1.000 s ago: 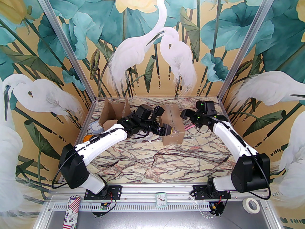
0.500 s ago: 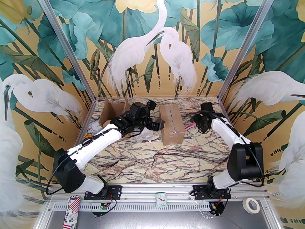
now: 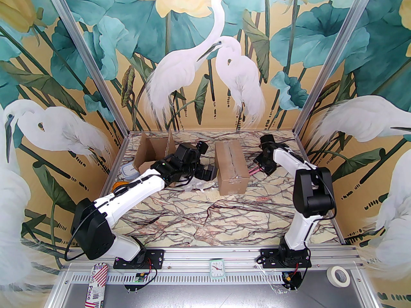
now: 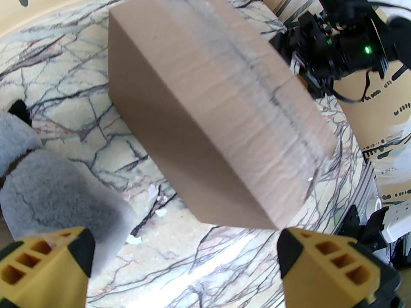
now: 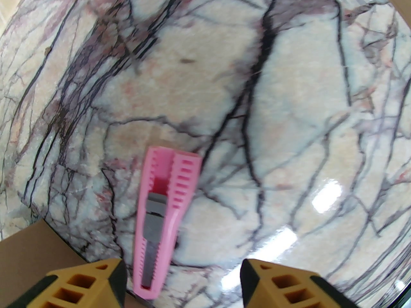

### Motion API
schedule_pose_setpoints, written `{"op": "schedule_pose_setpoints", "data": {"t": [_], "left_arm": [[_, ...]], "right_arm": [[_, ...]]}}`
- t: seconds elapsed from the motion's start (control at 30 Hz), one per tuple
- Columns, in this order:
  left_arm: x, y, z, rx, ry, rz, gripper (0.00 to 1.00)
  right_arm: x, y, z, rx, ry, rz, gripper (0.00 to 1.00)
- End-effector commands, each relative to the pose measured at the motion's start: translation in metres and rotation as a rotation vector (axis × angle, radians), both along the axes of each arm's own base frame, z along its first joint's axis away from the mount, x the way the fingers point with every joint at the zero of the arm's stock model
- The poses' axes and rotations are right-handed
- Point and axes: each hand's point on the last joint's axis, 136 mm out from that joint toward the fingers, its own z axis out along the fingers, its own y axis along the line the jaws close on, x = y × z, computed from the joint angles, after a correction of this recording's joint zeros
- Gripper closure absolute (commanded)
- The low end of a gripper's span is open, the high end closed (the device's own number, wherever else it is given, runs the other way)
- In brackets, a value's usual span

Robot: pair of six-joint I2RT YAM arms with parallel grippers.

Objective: Unpack the express box

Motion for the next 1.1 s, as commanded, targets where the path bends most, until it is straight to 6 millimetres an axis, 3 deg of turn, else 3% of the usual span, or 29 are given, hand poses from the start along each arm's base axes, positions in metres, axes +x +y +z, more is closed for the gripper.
{"op": "schedule_pose_setpoints", "data": {"t": [0.0,0.33,0.63,0.8,1.07], "left_arm": [[0.002,0.011,0.013,-0.009,-0.051,0.022,0.0],[-0.001,0.024,0.007,-0.005,-0.044,0.052,0.0],[0.001,0.024,0.008,-0.006,-0.031,0.061,0.01],[-0.001,0.025,0.009,-0.011,-0.023,0.068,0.01],[-0.004,0.026,0.01,-0.021,-0.006,0.073,0.0]], "right_arm": [[0.01,0.004,-0.008,-0.008,0.015,-0.031,0.36],[0.01,0.014,-0.041,-0.005,0.07,-0.052,0.4],[0.011,0.012,-0.061,-0.02,0.072,-0.078,0.52],[0.015,0.014,-0.063,-0.016,0.079,-0.063,0.58],[0.016,0.018,-0.068,-0.024,0.144,-0.016,0.54]]}}
